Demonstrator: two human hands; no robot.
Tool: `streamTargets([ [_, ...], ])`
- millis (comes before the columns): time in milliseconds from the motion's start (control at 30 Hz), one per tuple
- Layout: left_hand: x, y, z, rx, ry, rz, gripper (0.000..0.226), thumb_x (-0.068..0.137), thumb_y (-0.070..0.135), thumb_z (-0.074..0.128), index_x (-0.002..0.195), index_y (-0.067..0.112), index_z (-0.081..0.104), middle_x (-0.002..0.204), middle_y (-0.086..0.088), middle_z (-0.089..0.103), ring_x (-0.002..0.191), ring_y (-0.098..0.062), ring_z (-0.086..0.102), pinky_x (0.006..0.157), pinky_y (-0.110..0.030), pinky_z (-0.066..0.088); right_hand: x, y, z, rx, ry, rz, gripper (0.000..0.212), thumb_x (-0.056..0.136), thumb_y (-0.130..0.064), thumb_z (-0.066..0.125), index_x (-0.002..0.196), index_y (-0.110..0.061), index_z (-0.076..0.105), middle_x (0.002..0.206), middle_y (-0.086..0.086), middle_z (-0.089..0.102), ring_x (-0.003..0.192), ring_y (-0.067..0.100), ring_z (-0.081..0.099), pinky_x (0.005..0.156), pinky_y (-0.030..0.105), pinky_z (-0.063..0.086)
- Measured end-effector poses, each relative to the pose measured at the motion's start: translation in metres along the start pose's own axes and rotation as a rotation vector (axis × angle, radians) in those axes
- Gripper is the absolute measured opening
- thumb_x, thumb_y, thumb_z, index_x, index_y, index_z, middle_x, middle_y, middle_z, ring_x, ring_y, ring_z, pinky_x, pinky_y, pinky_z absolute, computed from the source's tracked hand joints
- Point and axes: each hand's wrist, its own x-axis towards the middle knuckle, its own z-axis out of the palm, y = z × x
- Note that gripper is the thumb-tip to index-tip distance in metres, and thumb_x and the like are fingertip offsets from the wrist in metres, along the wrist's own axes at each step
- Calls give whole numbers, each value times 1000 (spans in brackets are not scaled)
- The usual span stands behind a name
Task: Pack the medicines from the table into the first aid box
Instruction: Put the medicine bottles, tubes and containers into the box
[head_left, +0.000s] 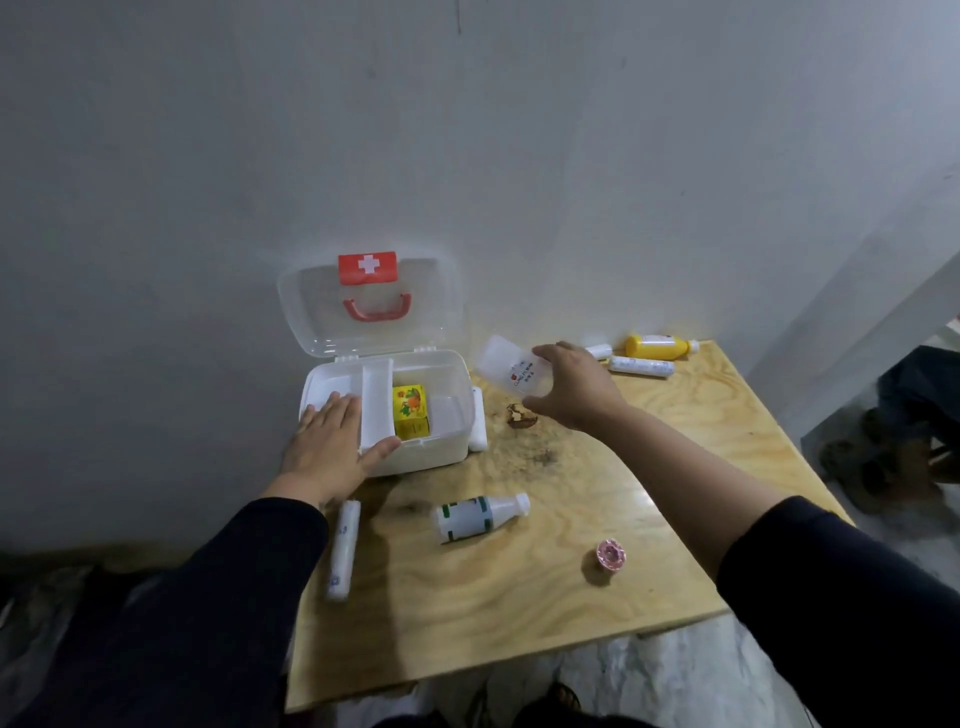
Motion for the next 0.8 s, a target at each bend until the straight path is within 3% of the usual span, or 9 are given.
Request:
streamTargets([
  [333,1,-1,0,-24,13,-4,123,61,84,-11,154,6,10,163,-8,12,152,-21,4,123,-40,3,42,-69,32,-359,-88,-258,44,86,-24,60,129,-13,53,127,5,57,120,25,48,96,36,42],
  [533,2,-2,3,-43,43,0,121,64,86,-8,154,7,13,163,-8,15,151,-21,6,124,-39,2,58,-85,60,-268,-228,-269,50,85,-19,67,131,-6,50,130,11,56,122,28,45,100,38,44],
  [700,0,-1,2,-45,44,-1,111,73,81,1,154,6,10,164,-7,11,152,-20,3,123,-37,-2,67,-90,75,-188,-214,-252,43,86,-2,61,128,-2,52,129,15,53,121,29,46,100,35,44],
  [800,-1,0,1,-35,39,0,126,60,86,-17,155,7,6,164,-6,5,152,-19,-1,122,-36,-5,69,-89,85,-142,-236,-248,41,84,-1,62,125,-2,55,130,14,51,122,29,47,102,37,45],
])
